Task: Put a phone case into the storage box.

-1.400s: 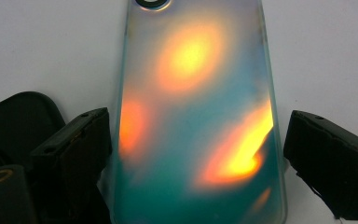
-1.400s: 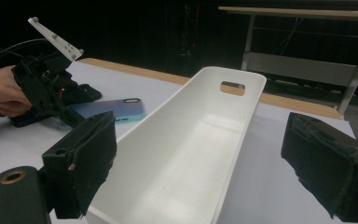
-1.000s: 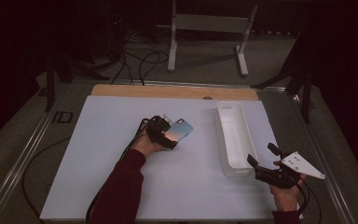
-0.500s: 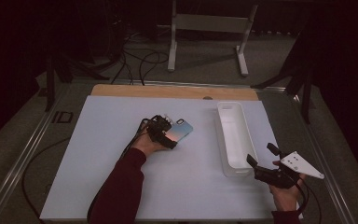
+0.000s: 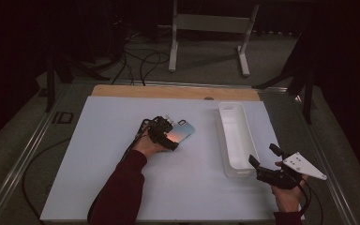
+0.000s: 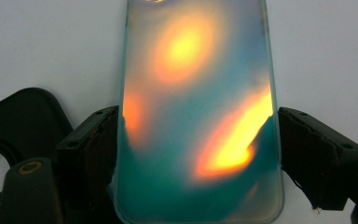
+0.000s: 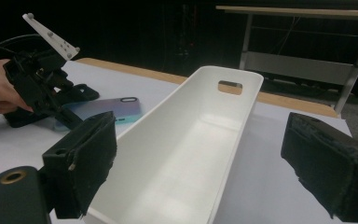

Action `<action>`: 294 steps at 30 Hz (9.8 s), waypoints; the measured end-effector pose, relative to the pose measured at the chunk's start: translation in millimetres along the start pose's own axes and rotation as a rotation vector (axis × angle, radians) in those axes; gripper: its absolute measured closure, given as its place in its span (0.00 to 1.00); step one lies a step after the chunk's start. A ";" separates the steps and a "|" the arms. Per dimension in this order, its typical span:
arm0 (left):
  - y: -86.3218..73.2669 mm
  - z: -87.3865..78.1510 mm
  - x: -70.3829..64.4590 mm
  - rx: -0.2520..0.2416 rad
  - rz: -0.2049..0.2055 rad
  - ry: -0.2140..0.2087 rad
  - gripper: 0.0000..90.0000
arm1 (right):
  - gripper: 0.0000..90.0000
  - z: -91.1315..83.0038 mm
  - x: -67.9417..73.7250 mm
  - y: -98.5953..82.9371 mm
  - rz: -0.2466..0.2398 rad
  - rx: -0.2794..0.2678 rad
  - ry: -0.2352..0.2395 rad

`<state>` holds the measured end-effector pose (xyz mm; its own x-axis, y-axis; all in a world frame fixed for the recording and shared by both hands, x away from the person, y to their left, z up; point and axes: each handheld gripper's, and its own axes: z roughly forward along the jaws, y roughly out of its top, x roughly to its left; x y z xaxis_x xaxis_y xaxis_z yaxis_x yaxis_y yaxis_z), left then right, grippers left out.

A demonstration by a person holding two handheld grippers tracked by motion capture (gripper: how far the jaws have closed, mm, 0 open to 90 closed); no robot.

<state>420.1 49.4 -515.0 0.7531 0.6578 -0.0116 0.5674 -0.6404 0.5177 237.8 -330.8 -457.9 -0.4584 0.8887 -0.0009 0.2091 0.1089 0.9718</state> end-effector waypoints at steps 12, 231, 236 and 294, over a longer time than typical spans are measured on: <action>4.5 -27.7 -4.1 -0.082 0.001 0.020 0.19 | 0.11 0.8 1.0 1.7 -0.002 0.008 0.004; 19.6 -86.6 -118.3 -0.478 0.409 -0.405 0.90 | 0.46 55.0 46.7 62.9 0.031 0.126 0.515; 19.7 -88.0 -119.3 -0.483 0.408 -0.375 0.90 | 0.33 57.6 54.1 65.4 0.011 0.154 0.446; 12.5 -84.6 -113.0 -0.519 0.211 -0.180 0.90 | 0.10 70.9 68.7 83.2 0.200 0.095 0.209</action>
<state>313.9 0.5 -434.8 0.9026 0.4302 0.0156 0.1956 -0.4421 0.8754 284.9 -229.1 -393.8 -0.5653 0.7872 0.2466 0.3887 -0.0095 0.9213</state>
